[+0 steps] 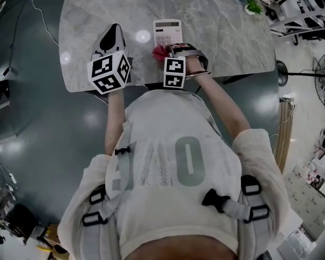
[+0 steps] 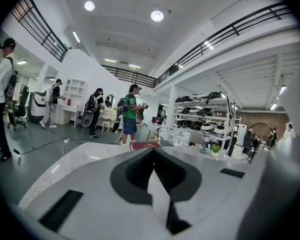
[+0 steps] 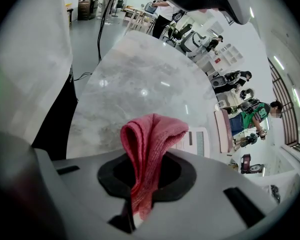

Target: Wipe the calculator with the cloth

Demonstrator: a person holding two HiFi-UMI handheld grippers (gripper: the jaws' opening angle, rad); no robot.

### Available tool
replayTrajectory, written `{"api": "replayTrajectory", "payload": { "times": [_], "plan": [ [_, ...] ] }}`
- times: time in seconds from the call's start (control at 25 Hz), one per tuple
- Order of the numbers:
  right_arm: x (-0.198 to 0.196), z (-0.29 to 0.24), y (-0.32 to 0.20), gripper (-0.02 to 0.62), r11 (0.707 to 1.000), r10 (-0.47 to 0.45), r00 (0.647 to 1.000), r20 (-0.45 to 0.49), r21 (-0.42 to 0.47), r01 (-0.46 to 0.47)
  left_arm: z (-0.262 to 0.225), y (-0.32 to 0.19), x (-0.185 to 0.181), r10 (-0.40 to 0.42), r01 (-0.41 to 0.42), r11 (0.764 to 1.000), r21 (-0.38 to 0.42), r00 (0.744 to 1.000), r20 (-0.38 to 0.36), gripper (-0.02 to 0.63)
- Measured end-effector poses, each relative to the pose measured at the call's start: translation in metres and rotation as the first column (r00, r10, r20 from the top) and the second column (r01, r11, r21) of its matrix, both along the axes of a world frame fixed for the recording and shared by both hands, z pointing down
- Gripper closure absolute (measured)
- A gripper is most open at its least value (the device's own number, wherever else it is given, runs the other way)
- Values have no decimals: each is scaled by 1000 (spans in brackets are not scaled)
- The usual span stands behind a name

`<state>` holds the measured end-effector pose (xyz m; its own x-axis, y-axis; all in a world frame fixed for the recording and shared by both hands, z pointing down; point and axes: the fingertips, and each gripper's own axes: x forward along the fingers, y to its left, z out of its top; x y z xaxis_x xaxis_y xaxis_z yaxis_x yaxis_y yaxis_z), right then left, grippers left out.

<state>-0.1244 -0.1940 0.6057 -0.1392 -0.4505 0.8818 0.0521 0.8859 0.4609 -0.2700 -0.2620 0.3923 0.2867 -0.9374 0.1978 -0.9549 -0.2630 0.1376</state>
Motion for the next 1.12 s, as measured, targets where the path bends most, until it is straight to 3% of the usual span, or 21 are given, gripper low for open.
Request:
{"api": "replayTrajectory", "payload": {
  "times": [0.32,0.56,0.68,0.84,1.0,1.12],
  "plan": [
    [12,-67,-64,538,982,88,993,81,159,-100,-19,-11,18,51,-51,998,45,999,16,586],
    [28,-148,-100,538,923,183,944,273,282,-261,-49,-14,37,80,-84,992,94,996,45,586],
    [34,-189,-108,538,872,219,884,412,325,-367,-72,-17,40,77,-87,984,156,995,64,586],
    [41,-237,-101,538,800,228,779,584,344,-492,-104,-13,39,63,-76,966,249,996,59,586],
    [40,-267,-80,538,759,197,657,727,311,-572,-126,-4,33,43,-56,946,318,998,48,586],
    [44,-283,-66,538,728,169,585,793,299,-616,-133,0,33,28,-53,937,344,997,76,586]
  ]
}}
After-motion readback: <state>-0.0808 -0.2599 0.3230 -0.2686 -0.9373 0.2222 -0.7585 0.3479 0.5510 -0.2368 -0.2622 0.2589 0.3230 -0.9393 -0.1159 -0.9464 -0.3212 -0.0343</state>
